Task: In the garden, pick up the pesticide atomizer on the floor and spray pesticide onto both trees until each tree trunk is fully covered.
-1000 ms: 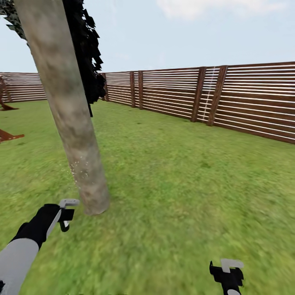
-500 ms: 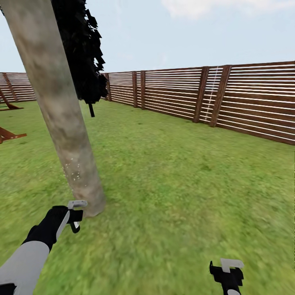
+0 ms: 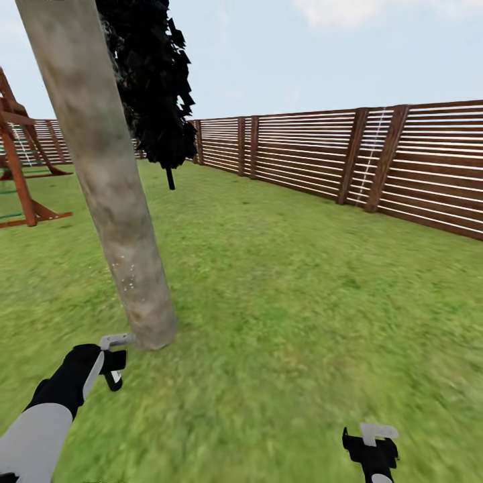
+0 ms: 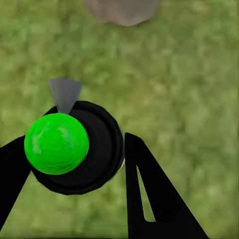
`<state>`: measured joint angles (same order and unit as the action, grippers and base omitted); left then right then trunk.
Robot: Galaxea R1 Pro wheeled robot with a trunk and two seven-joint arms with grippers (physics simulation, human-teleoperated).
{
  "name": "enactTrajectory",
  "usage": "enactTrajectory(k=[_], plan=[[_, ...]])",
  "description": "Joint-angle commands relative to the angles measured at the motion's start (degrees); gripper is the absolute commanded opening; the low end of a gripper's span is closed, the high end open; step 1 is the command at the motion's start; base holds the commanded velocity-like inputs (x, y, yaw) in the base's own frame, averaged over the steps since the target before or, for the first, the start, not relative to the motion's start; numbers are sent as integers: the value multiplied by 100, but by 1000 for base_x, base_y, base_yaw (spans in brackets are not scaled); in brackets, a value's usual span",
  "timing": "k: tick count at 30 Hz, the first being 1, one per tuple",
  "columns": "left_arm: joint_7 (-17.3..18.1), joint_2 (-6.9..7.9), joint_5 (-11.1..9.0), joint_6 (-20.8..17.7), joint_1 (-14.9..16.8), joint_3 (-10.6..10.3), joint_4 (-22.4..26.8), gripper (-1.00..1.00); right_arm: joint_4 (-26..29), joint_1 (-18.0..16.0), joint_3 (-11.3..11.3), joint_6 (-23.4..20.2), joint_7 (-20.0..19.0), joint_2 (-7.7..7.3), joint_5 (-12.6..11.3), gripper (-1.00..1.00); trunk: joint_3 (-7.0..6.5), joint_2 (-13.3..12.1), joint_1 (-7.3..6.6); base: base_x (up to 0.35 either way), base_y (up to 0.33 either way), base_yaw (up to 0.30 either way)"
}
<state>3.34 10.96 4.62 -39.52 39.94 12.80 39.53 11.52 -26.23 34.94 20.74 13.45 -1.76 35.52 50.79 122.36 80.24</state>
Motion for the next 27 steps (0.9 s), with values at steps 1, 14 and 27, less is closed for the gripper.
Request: enactTrajectory(k=[1,14,27], plan=[[35,-5,49,-28,5,16,10,-100,-12,-5,40,25,18,0,60,100,5,2,1,162,-198,276],[-231,-93,20,-40,13,-203,38,-100,-18,-5,41,24,18,0,63,100,5,2,1,129,-58,268],[-220,-218,-31,-38,22,-218,71,-100,-18,-5,43,26,18,0,61,100,5,2,1,209,-201,21]])
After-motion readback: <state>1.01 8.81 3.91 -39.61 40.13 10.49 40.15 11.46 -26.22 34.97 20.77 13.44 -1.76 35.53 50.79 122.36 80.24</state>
